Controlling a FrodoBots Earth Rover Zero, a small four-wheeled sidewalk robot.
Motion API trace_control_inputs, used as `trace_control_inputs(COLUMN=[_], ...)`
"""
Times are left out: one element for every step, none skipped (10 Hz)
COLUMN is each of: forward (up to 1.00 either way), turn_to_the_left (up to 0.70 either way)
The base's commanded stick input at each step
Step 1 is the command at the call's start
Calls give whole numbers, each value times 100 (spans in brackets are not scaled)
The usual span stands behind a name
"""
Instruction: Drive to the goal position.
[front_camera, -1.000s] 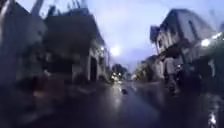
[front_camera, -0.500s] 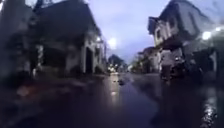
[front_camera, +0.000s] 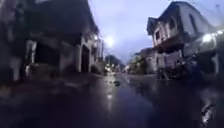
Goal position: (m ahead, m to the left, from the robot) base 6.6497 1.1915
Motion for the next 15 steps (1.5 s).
trace_control_inputs(forward=[70,70,70,70,70,70,70,70,70,70,70,70,70,70,70], turn_to_the_left=[0,0,0,0,-22,-35,-35,-35,-35,-11,0,0,0,0,0])
